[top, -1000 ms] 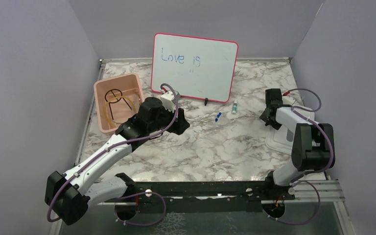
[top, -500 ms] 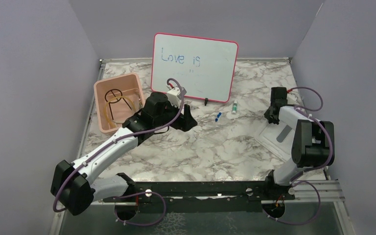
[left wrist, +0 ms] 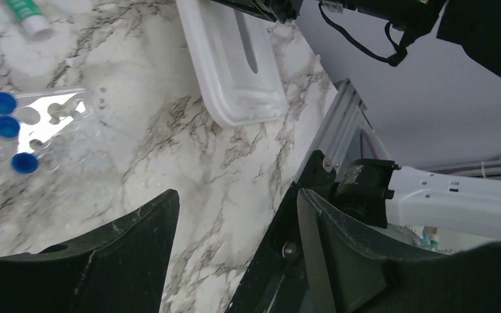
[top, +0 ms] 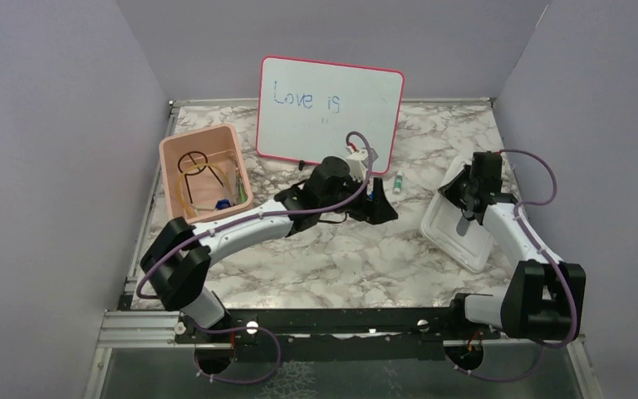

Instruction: Organize the chemistry lab equipment

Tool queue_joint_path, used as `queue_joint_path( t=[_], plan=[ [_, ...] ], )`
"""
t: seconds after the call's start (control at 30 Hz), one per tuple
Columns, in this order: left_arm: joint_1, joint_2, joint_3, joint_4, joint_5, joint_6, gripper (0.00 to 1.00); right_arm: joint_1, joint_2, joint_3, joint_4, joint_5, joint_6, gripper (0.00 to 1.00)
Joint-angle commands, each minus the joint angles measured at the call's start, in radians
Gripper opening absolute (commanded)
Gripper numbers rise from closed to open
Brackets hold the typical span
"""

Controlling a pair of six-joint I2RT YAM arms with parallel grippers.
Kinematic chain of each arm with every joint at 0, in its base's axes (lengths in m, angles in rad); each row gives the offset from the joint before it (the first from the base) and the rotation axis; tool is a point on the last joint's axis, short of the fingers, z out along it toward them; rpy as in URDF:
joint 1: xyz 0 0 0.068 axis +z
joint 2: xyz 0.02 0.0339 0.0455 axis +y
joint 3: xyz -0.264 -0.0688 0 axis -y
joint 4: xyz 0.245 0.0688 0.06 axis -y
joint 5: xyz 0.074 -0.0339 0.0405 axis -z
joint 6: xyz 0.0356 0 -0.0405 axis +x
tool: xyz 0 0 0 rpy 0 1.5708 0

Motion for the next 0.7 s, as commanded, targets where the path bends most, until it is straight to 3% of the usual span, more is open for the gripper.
queue_joint_path(
  t=[0.0,0.2,0.43,0.67],
  plan=[
    [-0.056,0.116,0.110,0.098,-0.035,-0.105,0.70,0.004,-0.118,-0.032,0.021,-0.137,0.068,0.01],
    [-0.085,0.252,0.164,0.148,-0.100,-0.246,0.69,0.004,-0.289,-0.073,0.005,-0.199,0.094,0.01],
    [-0.123,0.371,0.260,0.126,-0.142,-0.210,0.70,0.004,-0.343,-0.095,-0.009,-0.241,0.122,0.01],
    [-0.126,0.463,0.325,0.230,0.019,-0.222,0.69,0.005,-0.362,-0.100,-0.014,-0.272,0.140,0.01]
  ],
)
